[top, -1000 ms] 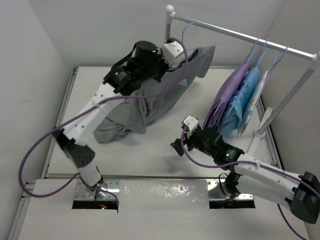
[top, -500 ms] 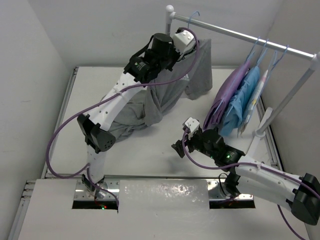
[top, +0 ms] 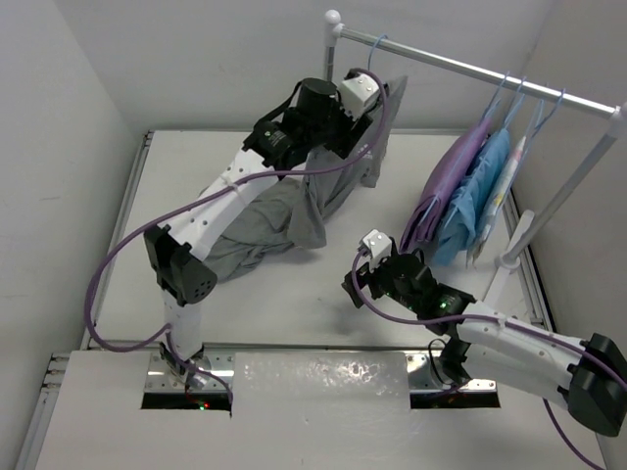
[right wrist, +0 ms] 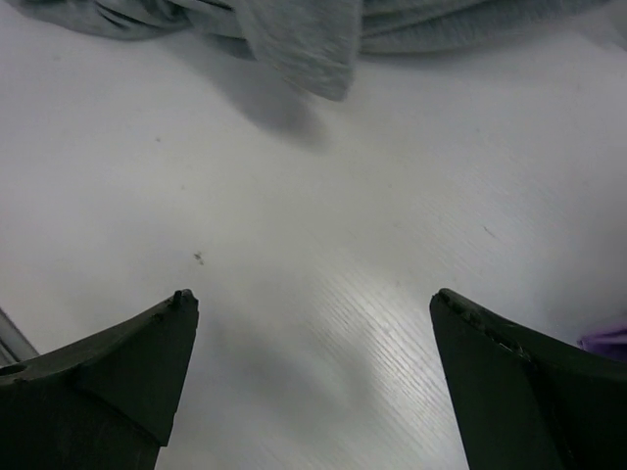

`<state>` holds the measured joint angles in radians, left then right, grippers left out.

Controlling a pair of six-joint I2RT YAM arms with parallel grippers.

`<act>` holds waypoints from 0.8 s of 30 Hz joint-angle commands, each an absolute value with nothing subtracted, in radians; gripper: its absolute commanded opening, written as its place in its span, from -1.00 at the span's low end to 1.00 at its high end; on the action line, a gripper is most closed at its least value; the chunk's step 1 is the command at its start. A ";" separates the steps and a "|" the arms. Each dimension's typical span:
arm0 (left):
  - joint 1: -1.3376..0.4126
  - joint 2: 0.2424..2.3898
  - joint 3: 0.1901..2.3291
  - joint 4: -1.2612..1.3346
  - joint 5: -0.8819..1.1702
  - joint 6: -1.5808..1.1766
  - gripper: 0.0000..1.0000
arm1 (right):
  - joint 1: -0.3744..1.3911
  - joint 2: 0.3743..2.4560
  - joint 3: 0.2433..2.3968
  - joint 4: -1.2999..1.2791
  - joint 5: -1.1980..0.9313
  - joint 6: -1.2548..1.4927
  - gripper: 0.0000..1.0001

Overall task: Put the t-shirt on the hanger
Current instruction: Place the hanger at the clothesline, then reset both arms

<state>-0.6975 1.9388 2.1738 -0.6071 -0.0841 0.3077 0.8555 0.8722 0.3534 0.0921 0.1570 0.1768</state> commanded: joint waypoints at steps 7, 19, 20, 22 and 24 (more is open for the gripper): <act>-0.663 1.504 1.958 -0.679 -0.103 0.324 0.53 | 0.862 0.835 0.269 0.058 0.325 0.244 0.98; 0.112 1.206 1.203 -0.559 0.285 0.348 0.65 | 0.859 0.830 0.216 0.058 0.353 0.255 0.98; 0.127 1.212 1.112 -0.517 0.278 0.344 0.65 | 0.858 0.830 0.215 0.058 0.356 0.253 0.98; 0.147 1.207 1.022 -0.389 0.258 0.338 0.66 | 0.859 0.828 0.206 0.057 0.362 0.256 0.98; 0.149 1.198 0.921 -0.275 0.241 0.322 0.67 | 0.859 0.827 0.196 0.060 0.371 0.259 0.98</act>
<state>0.1417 1.2404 0.9977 -0.4683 0.2134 0.3309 0.8555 0.8375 0.2077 0.0395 0.3401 0.2409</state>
